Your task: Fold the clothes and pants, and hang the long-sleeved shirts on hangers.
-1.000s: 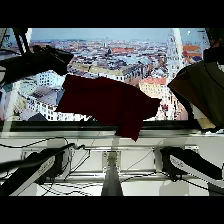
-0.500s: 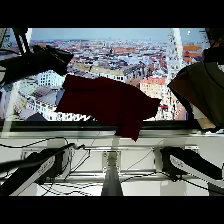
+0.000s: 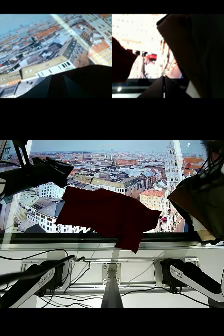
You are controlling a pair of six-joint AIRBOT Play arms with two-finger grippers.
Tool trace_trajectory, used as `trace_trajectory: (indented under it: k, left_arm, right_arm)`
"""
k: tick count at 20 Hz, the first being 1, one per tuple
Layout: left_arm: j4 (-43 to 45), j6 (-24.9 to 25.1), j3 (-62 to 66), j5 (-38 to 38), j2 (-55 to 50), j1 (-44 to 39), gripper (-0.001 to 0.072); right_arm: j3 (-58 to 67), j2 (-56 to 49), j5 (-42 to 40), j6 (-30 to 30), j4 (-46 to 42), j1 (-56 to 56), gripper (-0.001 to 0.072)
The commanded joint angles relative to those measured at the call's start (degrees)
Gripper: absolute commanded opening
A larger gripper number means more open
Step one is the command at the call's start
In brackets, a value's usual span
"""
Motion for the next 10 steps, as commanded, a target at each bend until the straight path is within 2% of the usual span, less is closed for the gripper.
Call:
trace_trajectory:
  k: [1, 5, 6, 7, 8, 9, 10]
  left_arm:
    - [0.48, -0.42, 0.02, 0.00, 0.02, 0.09, 0.0167]
    - [1.75, -0.42, 0.02, -0.02, -0.02, 0.07, 0.0167]
    - [1.73, -0.42, 0.02, -0.02, -0.02, 0.07, 0.0171]
    - [1.77, -0.42, 0.02, -0.20, -0.02, 0.07, 0.0284]
    - [1.75, -0.44, 0.02, -0.24, -0.02, 0.07, 0.0530]
    - [1.77, -1.05, 0.02, -0.26, -0.02, 0.09, 0.0656]
    - [1.97, -1.31, 0.02, -0.52, -0.02, 0.15, 0.0655]
  right_arm:
    - [-21.42, 4.94, -5.44, -3.21, 15.76, -5.14, 0.0016]
    - [-44.00, 10.27, -13.44, -11.21, 39.98, -5.68, 0.0019]
    - [-47.93, 10.19, -16.59, -11.28, 45.42, -5.68, 0.0070]
    - [-50.97, 10.14, -20.20, -11.43, 49.27, -5.68, 0.0238]
    - [-53.48, 10.12, -23.47, -11.65, 52.50, -5.66, 0.0473]
    - [-55.08, 10.12, -25.49, -11.87, 54.34, -5.57, 0.0531]
    - [-55.98, 10.05, -26.45, -11.87, 54.82, -5.11, 0.0531]
